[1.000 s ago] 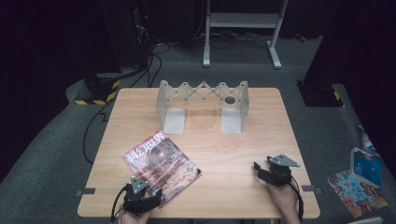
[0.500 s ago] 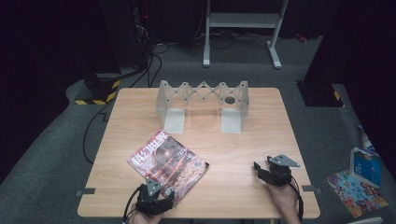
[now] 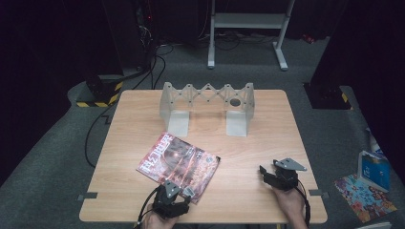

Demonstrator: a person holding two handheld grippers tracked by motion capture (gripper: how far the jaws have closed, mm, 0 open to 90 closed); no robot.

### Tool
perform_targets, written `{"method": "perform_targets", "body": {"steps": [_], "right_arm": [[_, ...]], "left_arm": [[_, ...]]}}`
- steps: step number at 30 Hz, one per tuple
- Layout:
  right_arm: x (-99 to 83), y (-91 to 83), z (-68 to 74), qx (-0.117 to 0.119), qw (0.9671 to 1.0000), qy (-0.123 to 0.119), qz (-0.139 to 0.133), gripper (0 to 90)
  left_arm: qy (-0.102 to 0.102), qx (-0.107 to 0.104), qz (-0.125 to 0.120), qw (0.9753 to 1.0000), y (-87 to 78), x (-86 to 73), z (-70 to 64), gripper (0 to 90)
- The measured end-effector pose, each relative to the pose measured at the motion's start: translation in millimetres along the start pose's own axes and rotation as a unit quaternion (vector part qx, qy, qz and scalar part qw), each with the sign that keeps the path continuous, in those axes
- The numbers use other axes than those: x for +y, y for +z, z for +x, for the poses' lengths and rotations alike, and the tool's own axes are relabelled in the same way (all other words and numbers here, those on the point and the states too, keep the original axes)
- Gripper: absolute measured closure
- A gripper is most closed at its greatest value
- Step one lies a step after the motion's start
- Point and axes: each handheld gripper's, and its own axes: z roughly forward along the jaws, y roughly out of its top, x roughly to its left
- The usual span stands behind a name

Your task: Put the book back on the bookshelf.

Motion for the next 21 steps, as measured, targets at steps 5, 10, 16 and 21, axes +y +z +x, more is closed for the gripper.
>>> {"method": "perform_targets", "body": {"steps": [5,10,16,21], "right_arm": [[-0.1,-0.1,0.0,0.0,1.0,0.0,0.0,34.6],[-0.1,-0.1,0.1,0.0,1.0,0.0,0.0,34.6],[0.0,-0.1,0.0,0.0,1.0,-0.001,0.0,34.6],[0.0,0.0,-0.2,0.0,1.0,-0.002,0.0,34.6]], "left_arm": [[-0.011,-0.025,-0.002,0.9996,6.2,8.1,-3.7,31.3],[-0.003,-0.041,-0.003,0.9992,12.8,15.8,-8.9,31.2],[-0.004,-0.059,-0.002,0.9983,20.4,25.0,-13.2,31.1],[-0.003,-0.07,-0.003,0.9975,26.6,31.6,-16.4,31.0]]}}
